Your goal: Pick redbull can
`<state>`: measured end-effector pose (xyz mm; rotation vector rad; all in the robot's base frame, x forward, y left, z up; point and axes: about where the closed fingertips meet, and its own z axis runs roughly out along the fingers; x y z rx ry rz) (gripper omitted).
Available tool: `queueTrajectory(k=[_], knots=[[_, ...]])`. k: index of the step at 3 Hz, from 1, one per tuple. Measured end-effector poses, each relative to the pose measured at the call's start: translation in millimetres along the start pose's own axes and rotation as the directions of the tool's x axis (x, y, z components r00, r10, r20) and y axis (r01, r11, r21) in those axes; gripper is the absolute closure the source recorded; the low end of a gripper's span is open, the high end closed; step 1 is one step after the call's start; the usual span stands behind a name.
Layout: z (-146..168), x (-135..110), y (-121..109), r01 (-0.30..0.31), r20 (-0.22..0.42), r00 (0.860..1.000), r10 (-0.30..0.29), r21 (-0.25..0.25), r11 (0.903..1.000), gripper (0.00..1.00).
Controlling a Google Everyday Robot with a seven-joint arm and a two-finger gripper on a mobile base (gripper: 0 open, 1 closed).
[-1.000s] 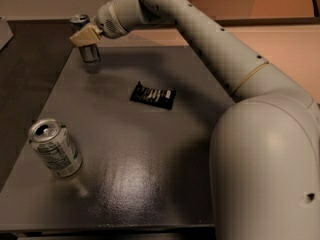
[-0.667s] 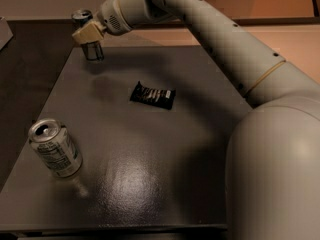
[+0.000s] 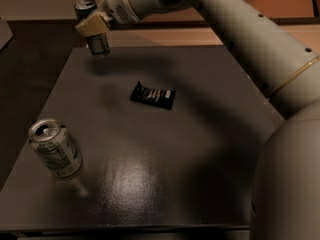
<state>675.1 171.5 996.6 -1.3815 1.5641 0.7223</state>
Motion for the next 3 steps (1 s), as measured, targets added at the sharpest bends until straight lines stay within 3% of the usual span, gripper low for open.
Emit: queueTrajectory(k=[1,2,3], knots=[[-19.8,-7.2,4.3,0.009,0.010,1.000,-0.009,0.016,0.9998,1.00],[-29.4,-8.8,3.3,-0.005,0.050,0.999,0.004,0.020,0.9998,1.00],[-29.3,-8.8,3.4,-0.005,0.050,0.999,0.004,0.020,0.9998,1.00]])
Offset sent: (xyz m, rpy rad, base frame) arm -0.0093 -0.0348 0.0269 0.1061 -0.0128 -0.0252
